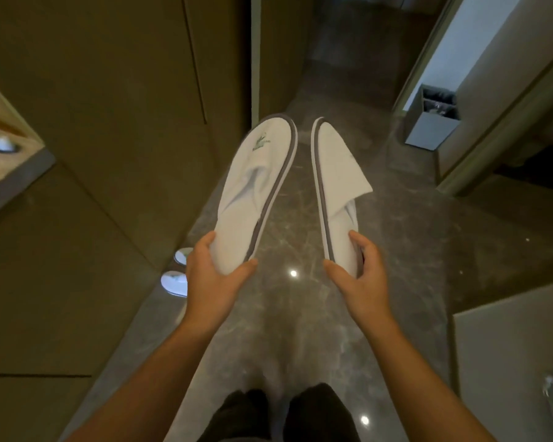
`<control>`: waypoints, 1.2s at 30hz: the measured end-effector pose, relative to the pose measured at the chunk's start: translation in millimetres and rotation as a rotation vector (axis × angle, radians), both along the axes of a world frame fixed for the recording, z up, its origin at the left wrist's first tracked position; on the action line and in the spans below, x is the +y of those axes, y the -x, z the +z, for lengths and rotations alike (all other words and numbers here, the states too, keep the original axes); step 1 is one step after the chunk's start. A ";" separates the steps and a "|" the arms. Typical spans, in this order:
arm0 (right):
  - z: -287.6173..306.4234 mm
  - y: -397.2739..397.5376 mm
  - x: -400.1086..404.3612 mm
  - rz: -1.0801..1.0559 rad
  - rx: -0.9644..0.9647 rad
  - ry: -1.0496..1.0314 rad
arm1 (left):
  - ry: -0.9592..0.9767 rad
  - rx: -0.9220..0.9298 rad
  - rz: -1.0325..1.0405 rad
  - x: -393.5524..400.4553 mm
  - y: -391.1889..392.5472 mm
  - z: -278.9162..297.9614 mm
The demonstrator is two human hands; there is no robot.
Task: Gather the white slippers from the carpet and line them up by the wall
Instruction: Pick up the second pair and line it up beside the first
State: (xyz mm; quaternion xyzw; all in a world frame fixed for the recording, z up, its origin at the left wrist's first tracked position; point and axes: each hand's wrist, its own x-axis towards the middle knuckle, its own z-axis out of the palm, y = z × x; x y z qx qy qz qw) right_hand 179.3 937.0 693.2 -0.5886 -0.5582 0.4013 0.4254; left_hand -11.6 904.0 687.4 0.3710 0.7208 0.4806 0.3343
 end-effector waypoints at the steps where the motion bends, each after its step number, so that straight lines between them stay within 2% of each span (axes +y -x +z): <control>1: -1.3 3.5 23.5 0.017 -0.003 0.009 | 0.010 -0.001 0.015 18.3 2.9 -1.2; 5: -15.8 16.0 126.4 0.149 -0.028 0.037 | 0.053 -0.022 0.141 93.0 17.7 -22.8; 12: -60.2 43.9 328.0 0.399 -0.135 0.111 | 0.192 -0.028 0.485 227.0 28.6 -65.5; 17: -88.3 80.8 440.3 0.580 -0.251 0.068 | 0.323 -0.003 0.624 306.6 38.3 -79.0; 23: -139.4 129.2 504.9 0.740 -0.270 0.138 | 0.460 0.001 0.739 364.5 70.1 -113.4; 29: -203.2 156.8 554.0 0.765 -0.332 0.233 | 0.529 -0.026 0.758 412.9 97.2 -171.9; 36: -320.6 179.4 624.5 0.814 -0.412 0.237 | 0.553 -0.152 0.914 477.1 90.7 -285.8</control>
